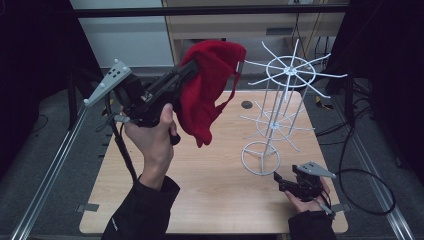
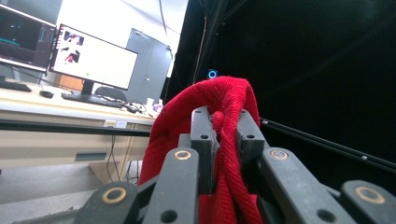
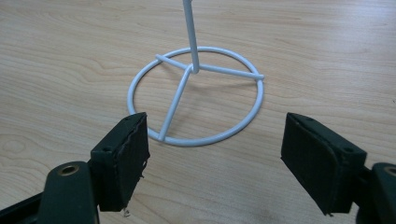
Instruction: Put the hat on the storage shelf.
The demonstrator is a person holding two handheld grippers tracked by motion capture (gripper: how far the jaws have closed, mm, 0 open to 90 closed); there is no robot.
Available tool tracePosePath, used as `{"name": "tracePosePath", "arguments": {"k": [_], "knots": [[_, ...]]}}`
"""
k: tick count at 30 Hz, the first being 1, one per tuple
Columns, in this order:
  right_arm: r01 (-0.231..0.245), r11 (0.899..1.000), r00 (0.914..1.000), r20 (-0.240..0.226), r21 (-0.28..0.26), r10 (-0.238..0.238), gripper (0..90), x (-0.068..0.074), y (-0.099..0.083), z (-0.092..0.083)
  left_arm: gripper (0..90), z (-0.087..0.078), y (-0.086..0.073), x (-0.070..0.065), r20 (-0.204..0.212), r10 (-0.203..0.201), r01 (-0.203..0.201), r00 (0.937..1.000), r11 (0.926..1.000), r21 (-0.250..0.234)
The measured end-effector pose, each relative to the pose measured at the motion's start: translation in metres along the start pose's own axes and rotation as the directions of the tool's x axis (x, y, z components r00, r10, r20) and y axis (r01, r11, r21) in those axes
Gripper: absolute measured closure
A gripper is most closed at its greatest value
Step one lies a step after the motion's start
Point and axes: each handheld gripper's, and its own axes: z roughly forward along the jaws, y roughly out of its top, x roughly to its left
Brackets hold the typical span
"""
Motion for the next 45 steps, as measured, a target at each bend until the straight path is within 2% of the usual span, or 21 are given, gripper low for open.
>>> {"name": "tracePosePath", "arguments": {"k": [8, 11, 18, 22, 27, 33, 34, 38, 45], "knots": [[-0.004, 1.000, 1.0000, -0.003, 0.001, 0.004, 23.9, 0.000, 0.000, 0.001, 80.8, 0.005, 0.005, -0.012, 0.014, 0.003, -0.003, 0.9999, 0.9999, -0.017], [0.000, 1.000, 1.0000, -0.004, 0.003, 0.000, 23.9, 0.000, 0.000, 0.001, 80.7, 0.013, 0.004, -0.017, 0.017, 0.005, -0.005, 0.9998, 0.9999, -0.013], [0.009, 1.000, 0.9999, -0.006, 0.009, -0.009, 23.9, 0.000, 0.000, 0.001, 80.6, 0.030, -0.007, -0.018, 0.004, -0.012, 0.012, 0.9999, 0.9998, 0.017], [0.006, 1.000, 0.9999, -0.010, 0.011, -0.006, 23.9, 0.000, 0.000, 0.001, 80.4, 0.034, -0.013, -0.016, -0.001, -0.017, 0.017, 0.9998, 0.9994, 0.030], [0.001, 1.000, 0.9999, -0.015, 0.017, -0.001, 23.9, 0.001, 0.000, 0.001, 79.9, 0.033, -0.023, -0.008, -0.018, -0.031, 0.031, 0.9994, 0.9986, 0.042], [0.004, 1.000, 0.9999, -0.016, 0.019, -0.004, 23.9, 0.001, 0.000, 0.002, 78.6, 0.026, -0.039, 0.012, -0.065, -0.050, 0.055, 0.9966, 0.9956, 0.076], [0.004, 1.000, 0.9999, -0.016, 0.019, -0.004, 23.9, 0.001, 0.000, 0.002, 78.5, 0.026, -0.039, 0.012, -0.065, -0.050, 0.055, 0.9966, 0.9956, 0.076], [0.005, 1.000, 0.9998, -0.017, 0.020, -0.005, 24.0, 0.001, -0.001, 0.002, 77.9, 0.023, -0.054, 0.027, -0.101, -0.070, 0.082, 0.9924, 0.9897, 0.117], [0.004, 1.000, 0.9998, -0.017, 0.023, -0.003, 24.0, 0.001, -0.001, 0.002, 77.6, 0.022, -0.072, 0.037, -0.117, -0.077, 0.096, 0.9902, 0.9806, 0.171]]}}
